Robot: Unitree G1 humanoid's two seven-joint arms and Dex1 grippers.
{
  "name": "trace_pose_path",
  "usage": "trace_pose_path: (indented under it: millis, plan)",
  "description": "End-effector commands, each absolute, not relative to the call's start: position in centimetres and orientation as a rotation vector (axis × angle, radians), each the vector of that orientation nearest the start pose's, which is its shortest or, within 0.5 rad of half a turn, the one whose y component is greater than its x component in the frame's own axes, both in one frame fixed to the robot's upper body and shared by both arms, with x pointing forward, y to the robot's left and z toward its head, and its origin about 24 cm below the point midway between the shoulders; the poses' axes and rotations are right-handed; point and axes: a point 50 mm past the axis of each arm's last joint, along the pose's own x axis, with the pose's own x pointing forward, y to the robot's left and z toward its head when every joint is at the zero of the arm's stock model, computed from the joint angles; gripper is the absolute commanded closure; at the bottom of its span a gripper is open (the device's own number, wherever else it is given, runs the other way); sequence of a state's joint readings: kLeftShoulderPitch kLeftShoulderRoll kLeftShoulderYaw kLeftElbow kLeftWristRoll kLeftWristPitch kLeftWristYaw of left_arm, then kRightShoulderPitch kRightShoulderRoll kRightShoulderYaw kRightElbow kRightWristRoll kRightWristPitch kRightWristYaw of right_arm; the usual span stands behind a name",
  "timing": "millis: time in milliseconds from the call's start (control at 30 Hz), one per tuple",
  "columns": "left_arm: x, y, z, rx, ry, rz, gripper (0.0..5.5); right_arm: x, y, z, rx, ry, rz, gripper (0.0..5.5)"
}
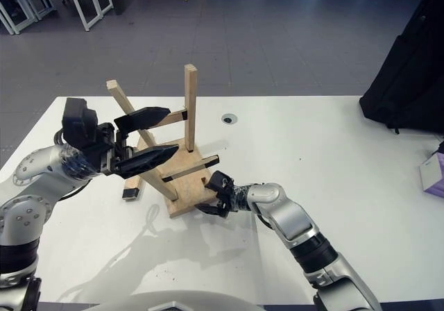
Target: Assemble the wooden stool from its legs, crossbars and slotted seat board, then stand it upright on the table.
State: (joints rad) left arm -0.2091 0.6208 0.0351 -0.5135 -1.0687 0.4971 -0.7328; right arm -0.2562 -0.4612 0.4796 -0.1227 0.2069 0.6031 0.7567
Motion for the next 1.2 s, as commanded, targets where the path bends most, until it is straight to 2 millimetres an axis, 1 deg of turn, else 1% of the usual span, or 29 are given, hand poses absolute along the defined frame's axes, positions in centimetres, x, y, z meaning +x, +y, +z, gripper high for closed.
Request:
trace_pose_path:
  millis: [33,100,133,167,200,233,300,367,400,467,500,533,600,667,700,767,833,900,1033,1067,1133,1200]
  plan:
    - [22.3,15.2,18.1,-0.386,-0.108,-1.228,1.51,20.8,-11.9,-1.6,-0.220,0.890,1.090,1.99]
    - [23.2,16.9,20.2,-0.408,-0.190,-1.125,1.51,20.9,-11.9,-1.7,-0.222,0.899,1.082,1.99]
    - [23.4,18.3,21.2,-0.420,-0.225,-1.065,1.51,20.9,-11.8,-1.5,-0.210,0.896,1.082,1.99]
    - [23.3,19.6,21.7,-0.427,-0.239,-1.021,1.51,20.9,-11.8,-1.4,-0.201,0.893,1.082,1.99]
    - [23.2,20.8,21.7,-0.413,-0.227,-0.982,1.51,20.8,-11.8,-1.4,-0.194,0.890,1.081,1.99]
    - [22.9,21.9,20.7,-0.394,-0.162,-0.938,1.51,20.7,-11.8,-1.4,-0.190,0.889,1.077,1.99]
    - [22.5,23.1,18.1,-0.337,-0.025,-0.861,1.51,20.7,-12.0,-1.5,-0.187,0.889,1.069,1.99]
    - [22.7,23.8,14.7,-0.308,0.155,-0.729,1.51,20.6,-12.2,-1.6,-0.185,0.889,1.062,1.99]
    - [22.8,24.0,12.8,-0.312,0.260,-0.664,1.51,20.6,-12.3,-1.6,-0.185,0.889,1.059,1.99]
    - [22.7,23.4,9.6,-0.292,0.420,-0.568,1.51,20.6,-12.3,-1.5,-0.187,0.889,1.057,1.99]
    - [22.8,23.0,8.4,-0.274,0.469,-0.521,1.51,20.7,-12.2,-1.5,-0.188,0.889,1.058,1.99]
    - [23.0,22.5,7.8,-0.258,0.491,-0.490,1.51,20.7,-12.2,-1.5,-0.190,0.888,1.059,1.99]
    - [23.6,21.9,7.3,-0.200,0.511,-0.424,1.51,20.7,-12.2,-1.4,-0.190,0.886,1.060,1.99]
    - [24.3,21.9,6.8,-0.113,0.522,-0.314,1.51,20.7,-12.1,-1.4,-0.190,0.883,1.060,1.99]
    - [24.7,21.9,6.8,-0.043,0.511,-0.247,1.51,20.8,-12.0,-1.3,-0.192,0.870,1.059,1.99]
    - [25.3,21.8,7.1,-0.004,0.472,-0.149,1.51,20.8,-11.9,-1.2,-0.188,0.858,1.057,1.99]
    - [25.5,21.4,7.2,0.015,0.467,-0.129,1.51,20.7,-11.9,-1.2,-0.181,0.856,1.055,1.99]
    - [25.5,21.0,6.4,-0.047,0.502,-0.120,1.51,20.7,-11.8,-1.1,-0.176,0.855,1.053,1.99]
    - [25.2,19.8,5.0,-0.069,0.561,-0.136,1.51,20.8,-11.7,-1.1,-0.176,0.852,1.050,1.99]
    - [25.2,19.7,4.7,-0.066,0.572,-0.136,1.51,20.8,-11.7,-1.1,-0.176,0.852,1.049,1.99]
    - [25.0,19.7,4.2,-0.116,0.594,-0.132,1.51,20.8,-11.6,-1.1,-0.174,0.854,1.049,1.99]
    - [24.7,20.0,3.6,-0.091,0.614,-0.113,1.51,20.8,-11.6,-1.2,-0.174,0.855,1.049,1.99]
